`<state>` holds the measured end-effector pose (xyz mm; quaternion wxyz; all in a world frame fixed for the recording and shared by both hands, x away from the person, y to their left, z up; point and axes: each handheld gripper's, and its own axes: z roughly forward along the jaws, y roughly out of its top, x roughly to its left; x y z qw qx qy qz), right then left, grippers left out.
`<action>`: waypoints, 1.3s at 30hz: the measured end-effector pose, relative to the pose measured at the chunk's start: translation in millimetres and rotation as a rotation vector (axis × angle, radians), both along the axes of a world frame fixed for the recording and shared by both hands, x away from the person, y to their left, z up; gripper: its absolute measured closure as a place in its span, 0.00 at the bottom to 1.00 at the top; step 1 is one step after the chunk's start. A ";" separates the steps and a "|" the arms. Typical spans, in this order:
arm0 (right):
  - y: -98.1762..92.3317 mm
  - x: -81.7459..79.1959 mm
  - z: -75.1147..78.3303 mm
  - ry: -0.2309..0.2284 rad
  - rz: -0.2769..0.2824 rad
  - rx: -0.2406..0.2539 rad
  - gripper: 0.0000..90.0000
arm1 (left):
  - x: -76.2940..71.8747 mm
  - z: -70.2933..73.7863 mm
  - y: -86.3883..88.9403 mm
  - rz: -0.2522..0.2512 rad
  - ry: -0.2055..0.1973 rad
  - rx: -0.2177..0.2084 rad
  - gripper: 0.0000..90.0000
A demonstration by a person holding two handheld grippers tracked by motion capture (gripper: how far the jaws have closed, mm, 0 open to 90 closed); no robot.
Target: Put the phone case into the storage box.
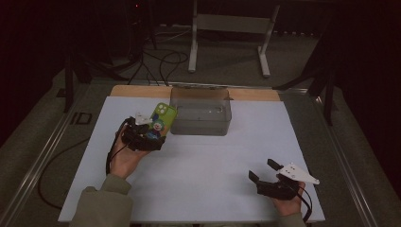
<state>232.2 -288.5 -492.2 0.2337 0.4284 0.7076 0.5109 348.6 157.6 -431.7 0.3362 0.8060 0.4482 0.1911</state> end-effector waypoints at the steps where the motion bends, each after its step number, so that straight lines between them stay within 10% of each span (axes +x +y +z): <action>1: -1.0 1.4 0.9 0.012 0.015 0.028 0.10 | -0.4 0.1 -1.3 -0.003 -0.002 0.000 0.18; 39: 45.0 39.8 51.2 0.059 0.148 0.167 0.11 | -14.3 3.1 -36.4 0.003 -0.061 -0.125 0.18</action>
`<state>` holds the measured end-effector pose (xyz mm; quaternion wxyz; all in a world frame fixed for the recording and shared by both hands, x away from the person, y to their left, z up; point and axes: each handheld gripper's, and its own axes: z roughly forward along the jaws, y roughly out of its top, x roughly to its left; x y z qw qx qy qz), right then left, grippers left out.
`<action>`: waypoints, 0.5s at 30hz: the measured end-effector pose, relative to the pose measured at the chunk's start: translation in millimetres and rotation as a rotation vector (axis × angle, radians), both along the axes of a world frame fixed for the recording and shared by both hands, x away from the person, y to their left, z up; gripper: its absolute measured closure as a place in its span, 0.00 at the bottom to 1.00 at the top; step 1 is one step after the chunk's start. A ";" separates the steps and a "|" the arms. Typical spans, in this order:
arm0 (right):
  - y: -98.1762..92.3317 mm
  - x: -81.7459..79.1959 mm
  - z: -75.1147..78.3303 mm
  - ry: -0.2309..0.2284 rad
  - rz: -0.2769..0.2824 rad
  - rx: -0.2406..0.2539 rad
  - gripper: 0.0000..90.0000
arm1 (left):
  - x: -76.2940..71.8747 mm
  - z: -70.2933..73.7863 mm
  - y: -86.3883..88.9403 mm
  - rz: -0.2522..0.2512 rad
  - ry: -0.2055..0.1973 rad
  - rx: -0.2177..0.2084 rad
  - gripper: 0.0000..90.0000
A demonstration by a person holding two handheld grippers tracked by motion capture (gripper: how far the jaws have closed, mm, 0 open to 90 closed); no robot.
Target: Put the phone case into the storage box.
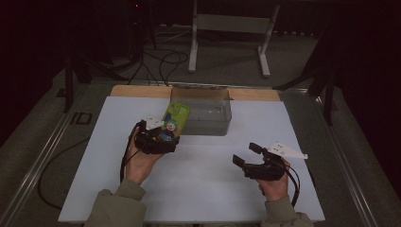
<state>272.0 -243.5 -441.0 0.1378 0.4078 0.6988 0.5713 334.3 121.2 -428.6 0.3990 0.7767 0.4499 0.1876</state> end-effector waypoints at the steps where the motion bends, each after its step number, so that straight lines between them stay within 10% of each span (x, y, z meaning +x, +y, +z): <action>1: 1.5 1.4 2.0 0.005 0.000 0.005 0.11 | -0.4 0.0 -0.8 -0.001 0.001 -0.011 0.18; 15: 31.7 19.4 23.2 0.041 0.050 0.024 0.16 | -7.0 -1.1 -16.9 0.008 -0.005 -0.078 0.18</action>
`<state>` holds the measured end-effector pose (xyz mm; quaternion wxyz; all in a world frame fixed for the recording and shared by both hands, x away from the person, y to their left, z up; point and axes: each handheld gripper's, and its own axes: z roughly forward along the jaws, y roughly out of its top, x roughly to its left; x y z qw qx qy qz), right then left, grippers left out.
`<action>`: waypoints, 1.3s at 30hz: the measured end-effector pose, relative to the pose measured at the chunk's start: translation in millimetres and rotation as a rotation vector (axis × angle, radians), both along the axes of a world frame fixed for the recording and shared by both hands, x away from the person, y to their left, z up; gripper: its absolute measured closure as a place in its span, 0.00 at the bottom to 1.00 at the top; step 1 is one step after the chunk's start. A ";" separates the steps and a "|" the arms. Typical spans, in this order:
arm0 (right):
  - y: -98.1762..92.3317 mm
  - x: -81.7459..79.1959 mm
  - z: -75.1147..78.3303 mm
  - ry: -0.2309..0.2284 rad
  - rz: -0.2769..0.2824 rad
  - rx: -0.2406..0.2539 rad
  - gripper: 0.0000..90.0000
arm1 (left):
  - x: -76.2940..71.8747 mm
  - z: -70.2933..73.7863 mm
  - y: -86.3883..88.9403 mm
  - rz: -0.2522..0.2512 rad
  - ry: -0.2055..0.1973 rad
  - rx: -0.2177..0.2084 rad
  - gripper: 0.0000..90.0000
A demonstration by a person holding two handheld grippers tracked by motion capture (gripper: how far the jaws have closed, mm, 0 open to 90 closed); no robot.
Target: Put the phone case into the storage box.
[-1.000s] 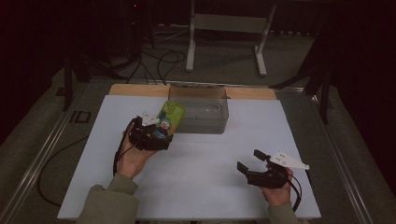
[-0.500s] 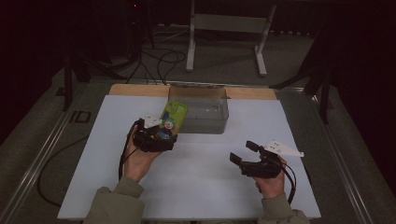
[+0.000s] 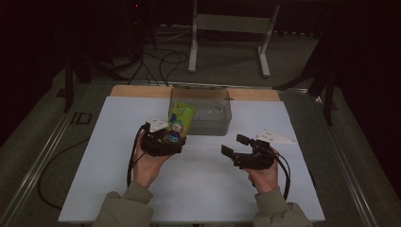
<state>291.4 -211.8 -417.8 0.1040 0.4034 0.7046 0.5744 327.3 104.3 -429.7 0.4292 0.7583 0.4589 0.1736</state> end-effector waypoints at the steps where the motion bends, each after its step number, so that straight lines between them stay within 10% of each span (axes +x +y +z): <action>1: 5.8 5.9 6.2 0.006 0.009 0.012 0.19 | -0.4 0.1 -1.2 0.002 -0.001 -0.006 0.18; 29: 55.1 43.7 2.8 0.159 0.034 0.129 0.42 | -10.8 -1.9 -26.0 0.014 -0.022 -0.140 0.18; 39: 72.7 52.2 -4.2 0.201 0.033 0.175 0.67 | -12.8 -1.2 -28.9 0.008 -0.023 -0.166 0.18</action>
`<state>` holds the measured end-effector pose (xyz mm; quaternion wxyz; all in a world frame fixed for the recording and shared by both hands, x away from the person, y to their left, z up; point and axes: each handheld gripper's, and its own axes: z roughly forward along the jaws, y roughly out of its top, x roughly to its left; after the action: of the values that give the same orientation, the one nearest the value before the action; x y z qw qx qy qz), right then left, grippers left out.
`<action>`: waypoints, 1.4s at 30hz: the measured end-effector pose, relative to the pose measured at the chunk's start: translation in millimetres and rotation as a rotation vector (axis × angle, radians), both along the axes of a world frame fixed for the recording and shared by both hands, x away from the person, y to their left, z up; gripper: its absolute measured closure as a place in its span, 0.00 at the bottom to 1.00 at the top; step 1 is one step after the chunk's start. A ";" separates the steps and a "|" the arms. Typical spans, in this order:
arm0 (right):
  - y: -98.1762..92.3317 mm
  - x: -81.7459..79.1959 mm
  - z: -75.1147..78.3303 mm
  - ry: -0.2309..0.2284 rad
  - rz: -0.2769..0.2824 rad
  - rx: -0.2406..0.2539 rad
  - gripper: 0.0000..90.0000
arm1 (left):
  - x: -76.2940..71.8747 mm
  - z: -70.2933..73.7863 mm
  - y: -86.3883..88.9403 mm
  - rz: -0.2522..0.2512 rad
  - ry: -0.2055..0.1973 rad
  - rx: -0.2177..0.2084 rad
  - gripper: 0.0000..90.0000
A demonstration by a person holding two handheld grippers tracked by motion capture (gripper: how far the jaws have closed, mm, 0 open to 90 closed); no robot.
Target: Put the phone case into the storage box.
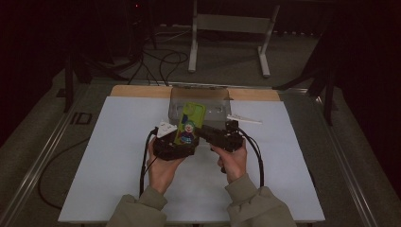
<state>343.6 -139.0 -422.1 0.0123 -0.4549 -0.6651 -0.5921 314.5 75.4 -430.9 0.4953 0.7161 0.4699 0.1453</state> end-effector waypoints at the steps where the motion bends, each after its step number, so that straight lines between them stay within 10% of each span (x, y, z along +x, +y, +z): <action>1: 0.0 0.0 0.0 0.000 0.000 0.000 0.67 | -0.1 -0.1 -0.3 -0.002 0.001 -0.002 0.18; 17: 9.1 5.3 -4.6 0.056 0.014 0.010 0.85 | 1.3 -3.4 -2.2 0.010 0.028 -0.015 0.18; 42: 8.6 2.9 0.0 0.054 0.015 -0.019 0.87 | 1.7 -5.9 -2.6 -0.017 0.010 -0.009 0.07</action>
<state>346.5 -130.4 -422.0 0.0302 -0.4658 -0.6736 -0.5730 316.2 72.9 -436.9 0.4972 0.7185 0.4670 0.1356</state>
